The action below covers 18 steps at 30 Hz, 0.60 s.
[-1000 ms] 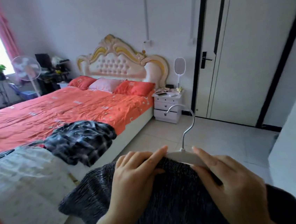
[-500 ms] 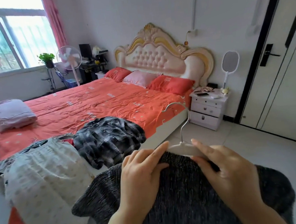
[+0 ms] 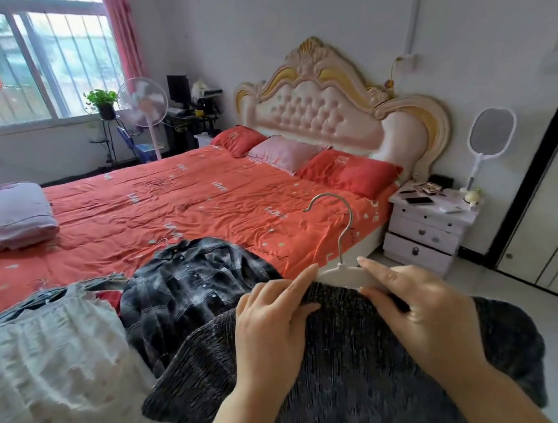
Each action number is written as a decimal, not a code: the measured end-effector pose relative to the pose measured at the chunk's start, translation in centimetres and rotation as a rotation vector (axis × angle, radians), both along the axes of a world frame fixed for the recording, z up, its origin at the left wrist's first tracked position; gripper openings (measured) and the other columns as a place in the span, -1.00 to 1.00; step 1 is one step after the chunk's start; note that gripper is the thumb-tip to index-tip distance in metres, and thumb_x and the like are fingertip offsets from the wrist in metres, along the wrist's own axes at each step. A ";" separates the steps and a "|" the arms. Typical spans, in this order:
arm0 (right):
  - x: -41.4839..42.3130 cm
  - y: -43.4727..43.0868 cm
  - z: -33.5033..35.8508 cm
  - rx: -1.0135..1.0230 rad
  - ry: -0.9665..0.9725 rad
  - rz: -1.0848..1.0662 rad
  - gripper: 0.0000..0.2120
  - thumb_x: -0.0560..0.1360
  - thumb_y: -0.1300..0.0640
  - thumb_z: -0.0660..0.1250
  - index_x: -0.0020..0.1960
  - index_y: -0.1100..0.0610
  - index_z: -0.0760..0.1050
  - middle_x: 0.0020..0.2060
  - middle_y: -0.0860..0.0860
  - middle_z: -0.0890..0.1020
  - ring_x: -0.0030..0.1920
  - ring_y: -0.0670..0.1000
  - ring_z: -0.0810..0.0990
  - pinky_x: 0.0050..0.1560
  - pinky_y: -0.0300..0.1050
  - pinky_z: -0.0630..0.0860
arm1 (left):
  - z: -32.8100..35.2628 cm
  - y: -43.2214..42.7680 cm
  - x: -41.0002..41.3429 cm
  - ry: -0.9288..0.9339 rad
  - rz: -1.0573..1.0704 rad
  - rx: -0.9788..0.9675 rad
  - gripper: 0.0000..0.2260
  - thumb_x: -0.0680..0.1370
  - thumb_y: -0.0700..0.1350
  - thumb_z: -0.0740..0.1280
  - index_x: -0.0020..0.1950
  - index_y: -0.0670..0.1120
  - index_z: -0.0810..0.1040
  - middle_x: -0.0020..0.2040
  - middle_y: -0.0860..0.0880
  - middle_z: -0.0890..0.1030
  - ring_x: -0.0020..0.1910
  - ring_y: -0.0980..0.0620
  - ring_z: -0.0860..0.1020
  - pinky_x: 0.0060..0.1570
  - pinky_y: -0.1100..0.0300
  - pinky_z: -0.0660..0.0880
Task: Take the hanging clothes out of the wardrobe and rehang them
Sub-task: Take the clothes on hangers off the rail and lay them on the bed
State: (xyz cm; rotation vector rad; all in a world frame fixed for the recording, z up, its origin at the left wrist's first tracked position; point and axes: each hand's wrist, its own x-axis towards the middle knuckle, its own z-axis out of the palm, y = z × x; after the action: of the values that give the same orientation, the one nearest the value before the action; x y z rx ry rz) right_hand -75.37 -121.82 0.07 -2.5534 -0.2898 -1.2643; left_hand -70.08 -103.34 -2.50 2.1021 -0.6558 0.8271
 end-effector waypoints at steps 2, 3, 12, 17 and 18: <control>4.5 -0.7 -0.1 0.002 0.007 0.008 -0.64 0.47 -0.07 0.24 0.22 0.01 0.52 -0.19 -0.07 0.66 -0.29 -0.08 0.62 -0.49 -0.18 0.53 | -0.2 -0.6 4.5 0.002 -0.002 0.003 -0.64 0.46 0.06 0.23 0.27 0.15 0.40 -0.13 0.14 0.60 -0.12 0.18 0.47 -0.07 0.20 0.43; 6.6 -1.0 0.0 0.009 0.019 0.011 -0.64 0.47 -0.08 0.23 0.22 0.01 0.51 -0.19 -0.07 0.66 -0.29 -0.09 0.62 -0.48 -0.20 0.53 | -0.2 -1.0 6.7 0.004 0.001 0.014 -0.64 0.46 0.07 0.22 0.27 0.15 0.40 -0.14 0.14 0.60 -0.13 0.18 0.47 -0.08 0.21 0.44; 24.4 -5.2 -1.3 0.070 0.078 0.019 -0.65 0.45 -0.08 0.26 0.17 0.01 0.56 -0.18 -0.09 0.66 -0.22 -0.13 0.60 -0.31 -0.25 0.47 | -0.9 -4.8 24.1 0.037 0.040 0.053 -0.63 0.45 0.05 0.22 0.26 0.17 0.39 -0.16 0.13 0.60 -0.13 0.18 0.44 -0.06 0.27 0.33; 34.9 -9.2 -3.7 0.058 0.100 0.091 -0.65 0.45 -0.06 0.27 0.17 0.03 0.58 -0.20 -0.09 0.65 -0.23 -0.12 0.61 -0.25 -0.23 0.46 | -3.1 -8.5 33.1 0.065 0.113 0.060 -0.64 0.45 0.05 0.22 0.25 0.15 0.40 -0.17 0.11 0.61 -0.15 0.15 0.43 -0.08 0.23 0.32; 36.9 -10.2 -4.1 0.066 0.113 0.113 -0.65 0.45 -0.06 0.27 0.17 0.04 0.58 -0.20 -0.09 0.65 -0.23 -0.11 0.61 -0.25 -0.23 0.47 | -3.6 -9.5 34.8 0.081 0.132 0.055 -0.64 0.45 0.05 0.22 0.25 0.15 0.40 -0.17 0.10 0.61 -0.15 0.15 0.43 -0.09 0.22 0.33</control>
State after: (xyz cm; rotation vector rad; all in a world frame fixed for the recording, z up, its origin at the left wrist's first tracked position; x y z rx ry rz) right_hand -38.44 -132.01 -4.08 -2.5031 -0.3571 -1.0664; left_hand -35.30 -112.82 -6.08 2.2353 -0.5066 0.7984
